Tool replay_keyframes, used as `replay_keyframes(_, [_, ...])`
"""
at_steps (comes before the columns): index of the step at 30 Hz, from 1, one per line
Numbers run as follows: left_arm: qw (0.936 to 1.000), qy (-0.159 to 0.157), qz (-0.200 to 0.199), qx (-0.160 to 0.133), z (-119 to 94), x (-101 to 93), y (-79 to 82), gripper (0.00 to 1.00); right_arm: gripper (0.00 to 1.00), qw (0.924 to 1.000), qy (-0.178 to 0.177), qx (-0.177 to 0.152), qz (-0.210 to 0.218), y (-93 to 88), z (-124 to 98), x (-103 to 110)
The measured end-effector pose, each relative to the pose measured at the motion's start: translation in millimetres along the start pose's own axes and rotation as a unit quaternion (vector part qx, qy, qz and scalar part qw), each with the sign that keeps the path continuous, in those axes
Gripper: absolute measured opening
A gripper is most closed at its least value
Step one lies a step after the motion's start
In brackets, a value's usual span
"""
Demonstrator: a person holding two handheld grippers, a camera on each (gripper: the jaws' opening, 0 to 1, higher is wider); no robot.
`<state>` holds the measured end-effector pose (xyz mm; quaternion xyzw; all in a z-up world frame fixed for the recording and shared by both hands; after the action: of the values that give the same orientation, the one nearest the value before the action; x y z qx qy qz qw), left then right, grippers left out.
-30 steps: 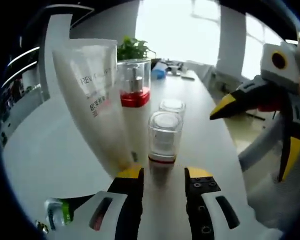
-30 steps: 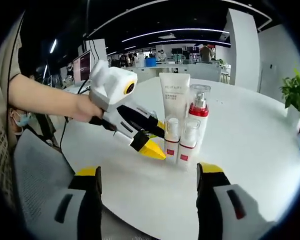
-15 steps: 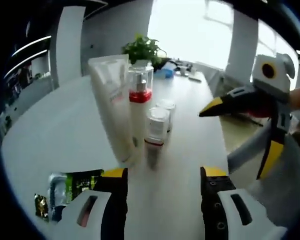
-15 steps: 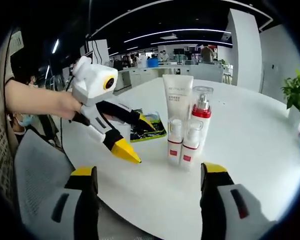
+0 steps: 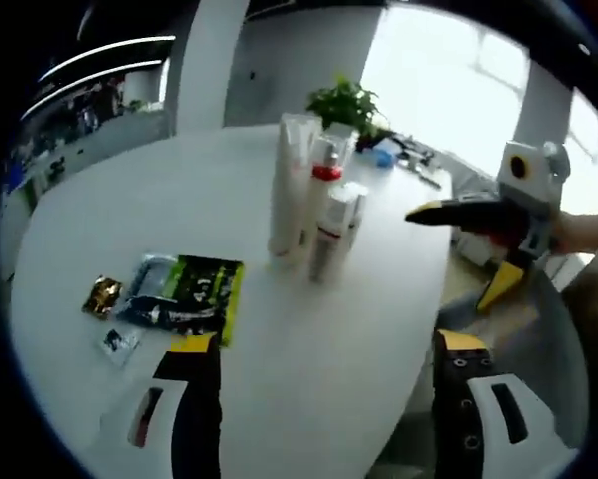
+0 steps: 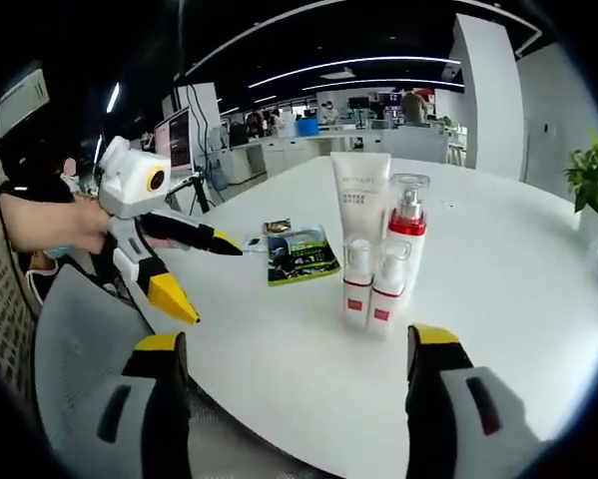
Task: Arrange the skincare products in the storage area until every visible bottle or jar stands upright without overlapping.
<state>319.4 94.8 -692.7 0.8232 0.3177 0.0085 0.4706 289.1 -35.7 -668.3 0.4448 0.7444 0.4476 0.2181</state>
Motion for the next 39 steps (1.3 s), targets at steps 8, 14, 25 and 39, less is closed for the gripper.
replay_keyframes(8, [0.9985, 0.033, -0.037, -0.022, -34.9, -4.1, -18.0, 0.94, 0.92, 1.0000, 0.002, 0.000, -0.007, -0.1, -1.8, 3.8])
replay_keyframes(14, [0.9957, 0.058, -0.057, -0.043, -57.6, -6.6, -25.4, 0.97, 0.92, 0.9999, 0.003, -0.004, -0.010, 0.1, -9.9, 11.6])
replay_keyframes(25, [0.9919, 0.087, -0.076, -0.053, -86.8, -14.5, -40.9, 0.97, 0.94, 0.9999, -0.003, -0.011, -0.006, -7.0, -20.1, 16.0])
replay_keyframes(39, [0.9858, 0.131, -0.081, -0.066, -115.7, -15.0, -41.4, 0.95, 0.95, 0.9998, -0.004, -0.012, -0.016, -8.8, -20.5, 16.5])
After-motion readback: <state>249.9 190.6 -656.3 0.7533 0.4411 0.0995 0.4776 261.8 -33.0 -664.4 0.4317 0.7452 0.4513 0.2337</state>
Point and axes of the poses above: the point that each gripper's makers call its tool centre point, and the gripper's own axes: z roughly forward along the fingers, x roughly to its left, y roughly out of its top, the point moved 1 cm from there along -z, roughly backward along the fingers, and after that the axes turned 4 degrees about -y, right-handed, at the moved point
